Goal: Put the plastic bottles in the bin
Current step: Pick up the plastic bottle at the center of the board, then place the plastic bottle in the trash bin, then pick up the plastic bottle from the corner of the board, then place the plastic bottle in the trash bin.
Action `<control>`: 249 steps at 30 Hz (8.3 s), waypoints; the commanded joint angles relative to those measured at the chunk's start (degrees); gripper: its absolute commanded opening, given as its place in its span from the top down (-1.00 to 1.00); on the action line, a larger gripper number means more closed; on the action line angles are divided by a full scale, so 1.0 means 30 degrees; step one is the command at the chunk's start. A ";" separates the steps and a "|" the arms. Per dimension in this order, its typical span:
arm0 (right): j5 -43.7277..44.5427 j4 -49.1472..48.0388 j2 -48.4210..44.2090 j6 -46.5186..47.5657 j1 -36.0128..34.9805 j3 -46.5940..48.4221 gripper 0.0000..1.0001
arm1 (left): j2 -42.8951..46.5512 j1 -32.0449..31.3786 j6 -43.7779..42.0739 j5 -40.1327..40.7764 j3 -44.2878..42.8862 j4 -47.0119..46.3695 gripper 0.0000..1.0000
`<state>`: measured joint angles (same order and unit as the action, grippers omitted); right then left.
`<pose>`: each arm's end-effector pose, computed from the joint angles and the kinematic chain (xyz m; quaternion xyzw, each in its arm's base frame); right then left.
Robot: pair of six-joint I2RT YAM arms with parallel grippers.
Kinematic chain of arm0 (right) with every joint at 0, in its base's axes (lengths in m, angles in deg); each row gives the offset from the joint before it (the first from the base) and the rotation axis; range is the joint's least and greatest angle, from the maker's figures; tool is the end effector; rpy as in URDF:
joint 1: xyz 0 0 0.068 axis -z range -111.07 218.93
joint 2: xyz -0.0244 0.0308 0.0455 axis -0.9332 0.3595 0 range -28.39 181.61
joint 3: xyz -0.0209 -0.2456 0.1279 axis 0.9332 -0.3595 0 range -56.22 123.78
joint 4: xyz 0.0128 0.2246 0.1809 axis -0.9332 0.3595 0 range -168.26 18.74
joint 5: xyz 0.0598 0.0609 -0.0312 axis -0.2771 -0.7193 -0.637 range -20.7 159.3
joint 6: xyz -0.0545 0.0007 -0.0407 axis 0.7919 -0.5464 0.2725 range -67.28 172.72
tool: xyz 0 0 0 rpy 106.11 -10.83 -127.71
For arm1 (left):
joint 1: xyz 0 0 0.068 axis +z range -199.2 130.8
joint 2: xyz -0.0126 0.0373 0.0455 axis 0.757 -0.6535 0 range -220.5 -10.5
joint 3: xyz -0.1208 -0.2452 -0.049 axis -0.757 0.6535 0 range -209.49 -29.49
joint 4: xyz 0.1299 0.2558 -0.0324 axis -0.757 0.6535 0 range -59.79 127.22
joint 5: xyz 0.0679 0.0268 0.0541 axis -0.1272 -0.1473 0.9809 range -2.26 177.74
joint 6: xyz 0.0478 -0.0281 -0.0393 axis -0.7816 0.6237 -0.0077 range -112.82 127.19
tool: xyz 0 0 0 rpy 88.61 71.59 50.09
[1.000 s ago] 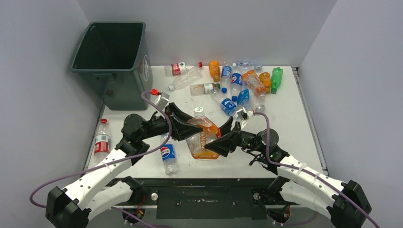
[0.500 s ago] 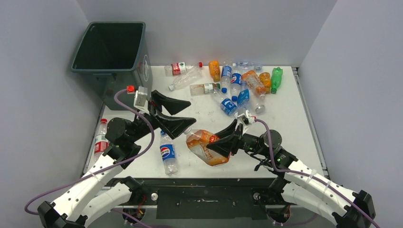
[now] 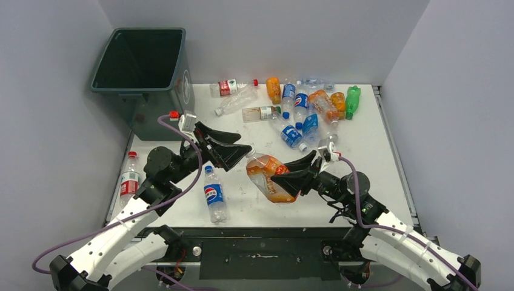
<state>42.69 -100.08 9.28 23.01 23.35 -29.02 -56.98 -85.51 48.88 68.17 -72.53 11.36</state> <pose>0.1279 0.1654 0.3113 -0.2614 0.5862 0.5752 0.5070 0.1766 -0.1525 0.3854 0.1071 0.6028 -0.5734 0.5444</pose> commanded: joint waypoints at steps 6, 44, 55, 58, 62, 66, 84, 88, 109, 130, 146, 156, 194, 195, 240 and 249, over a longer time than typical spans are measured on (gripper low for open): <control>0.0831 -0.1465 -0.0916 0.0121 0.0028 -0.0335 0.54 | -0.1013 0.0038 0.2416 -0.1128 0.0335 -0.1649 -0.63; 0.6133 1.0151 -0.4285 0.2524 -0.0156 0.6330 -0.79 | -0.1781 0.2002 -0.5971 0.3795 -0.7946 0.8407 1.00; 1.6185 1.1179 -0.8493 0.0234 -0.0134 0.1219 -0.79 | -0.4086 0.2819 -1.1384 1.3957 -1.5158 0.7281 1.00; 1.6419 1.1327 -0.8185 -0.0262 -0.0142 0.0225 -0.79 | -0.5497 0.3966 -1.2625 1.5896 -1.6571 0.6023 1.00; 1.5610 1.0787 -0.7338 -0.1408 -0.0130 -0.0996 -0.79 | -0.7637 0.6088 -1.3199 1.8405 -1.8364 0.4763 1.00; 1.4088 0.9639 -0.6352 -0.2042 -0.0148 -0.1808 -0.80 | -0.9040 0.7390 -1.4277 1.9679 -1.7921 0.0933 1.00; 1.4878 0.8922 -0.4409 -0.3330 -0.0148 -0.3697 -0.79 | -1.5191 1.0361 -1.4985 2.0446 -1.8104 0.1860 1.00; 1.4256 0.8928 -0.3776 -0.2913 -0.0151 -0.3531 -0.79 | -1.5993 1.0611 -1.4016 1.9203 -1.8381 0.3173 0.59; 1.5154 0.8276 -0.0571 -0.1473 0.0035 -0.0893 -0.79 | -0.7574 -0.1242 -1.3297 1.6123 -1.4354 1.0708 -0.92; 0.7983 0.2718 1.6717 -0.0783 -0.7286 0.7082 -0.79 | 0.6712 -0.0556 -0.7759 1.5831 0.1158 1.0345 -0.92; 0.8532 1.0623 2.3094 -0.1187 -0.8115 1.4657 -0.79 | 0.8823 -0.0434 -0.7835 1.7173 0.1875 1.0497 -0.92; 0.7752 1.1517 2.4670 -0.0544 -0.8049 1.5505 -0.91 | 0.8751 -0.0386 -0.7718 1.6923 0.1968 1.0529 -0.92; 1.3367 -0.4747 0.0500 0.4297 -0.8811 -0.4539 0.89 | -0.0076 -0.0413 0.0872 0.2542 0.0261 0.0985 -0.94; 1.3142 -0.4984 0.0373 0.4454 -0.8893 -0.4645 0.89 | -0.0604 -0.0530 0.1110 0.2086 -0.0006 0.0780 -0.95; 1.4989 0.2815 -0.0215 0.4020 -1.1171 0.0320 -0.79 | -0.1312 -0.2448 -1.1207 1.1869 -0.7800 0.3928 1.00; 1.8119 0.3319 -0.0666 0.4054 -1.1173 0.0060 -0.79 | -0.5442 0.1987 -1.9814 1.6579 -1.4598 0.1114 1.00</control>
<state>90.82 -91.31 8.77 36.34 -9.87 -29.43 -66.70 -86.78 1.67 109.37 -108.14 19.76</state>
